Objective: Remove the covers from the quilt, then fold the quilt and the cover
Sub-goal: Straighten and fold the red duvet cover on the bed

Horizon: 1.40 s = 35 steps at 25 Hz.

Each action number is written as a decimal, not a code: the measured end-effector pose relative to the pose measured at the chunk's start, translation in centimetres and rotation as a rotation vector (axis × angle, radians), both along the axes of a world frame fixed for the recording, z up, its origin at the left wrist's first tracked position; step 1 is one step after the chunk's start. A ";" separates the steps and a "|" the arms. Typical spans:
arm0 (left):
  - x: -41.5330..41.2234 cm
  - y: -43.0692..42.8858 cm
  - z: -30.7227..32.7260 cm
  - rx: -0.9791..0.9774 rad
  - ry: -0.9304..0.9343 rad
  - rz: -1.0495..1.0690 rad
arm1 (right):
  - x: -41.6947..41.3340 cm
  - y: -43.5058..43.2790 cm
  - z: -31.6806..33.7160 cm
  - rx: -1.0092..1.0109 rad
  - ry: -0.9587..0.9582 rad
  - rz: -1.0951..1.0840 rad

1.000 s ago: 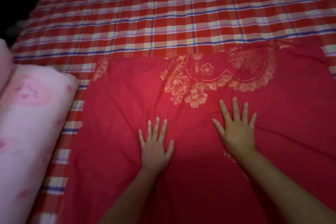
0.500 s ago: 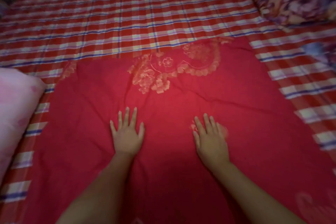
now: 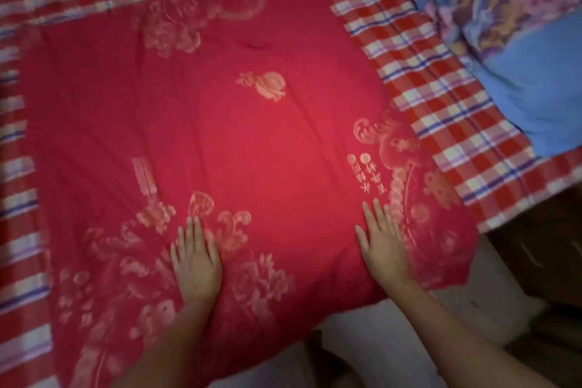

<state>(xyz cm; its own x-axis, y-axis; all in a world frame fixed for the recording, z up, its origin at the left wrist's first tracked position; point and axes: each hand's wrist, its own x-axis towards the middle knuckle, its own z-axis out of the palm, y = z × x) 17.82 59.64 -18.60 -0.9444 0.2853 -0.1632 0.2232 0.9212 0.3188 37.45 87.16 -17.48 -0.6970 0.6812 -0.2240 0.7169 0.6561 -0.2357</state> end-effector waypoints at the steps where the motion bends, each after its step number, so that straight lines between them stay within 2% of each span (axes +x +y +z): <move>1: 1.6 -1.0 0.0 0.019 0.024 0.005 | 1.3 -0.4 0.1 -0.038 0.032 -0.068; 5: 9.0 -4.8 0.6 0.133 0.023 0.216 | 4.8 -4.6 1.5 -0.187 0.319 -0.386; 8: 12.6 -6.0 2.0 0.320 -0.018 0.402 | 6.6 -6.9 1.2 -0.417 0.637 -0.920; 10: 13.4 -5.8 3.0 0.437 -0.135 0.601 | 7.6 -7.4 0.4 -0.744 0.768 -1.289; 12: 14.8 -5.3 3.6 0.502 -0.282 0.727 | 8.7 -8.0 -0.7 -1.132 0.814 -1.426; 13: 15.2 -5.0 3.7 0.518 -0.332 0.745 | 8.9 -8.3 -1.0 -1.256 0.830 -1.410; 16: 16.2 -4.4 2.8 0.589 -0.458 0.677 | 8.7 -7.5 -2.0 -1.379 0.817 -1.247; 19: 17.5 -4.0 2.2 0.631 -0.764 0.713 | 9.1 -7.1 -3.8 -1.455 0.845 -1.193; 24: 20.3 -3.2 1.0 0.716 -1.405 0.883 | 11.9 -7.7 -4.7 -1.617 1.051 -1.236; 28: 25.7 -0.7 0.7 0.817 -1.654 0.978 | 14.4 -8.3 -1.8 -1.687 1.051 -1.176; 30: 27.1 1.0 1.8 0.998 -1.659 1.070 | 15.1 -8.4 0.5 -1.701 1.022 -1.140; 31: 27.1 1.5 2.4 1.175 -1.614 1.123 | 15.2 -8.4 1.5 -1.713 1.026 -1.125; 33: 26.2 1.3 3.7 1.588 -1.380 1.227 | 15.2 -8.1 4.0 -1.711 1.051 -1.100; 35: 24.9 -0.3 5.0 1.839 -1.113 1.285 | 14.6 -7.7 5.7 -1.702 1.161 -1.125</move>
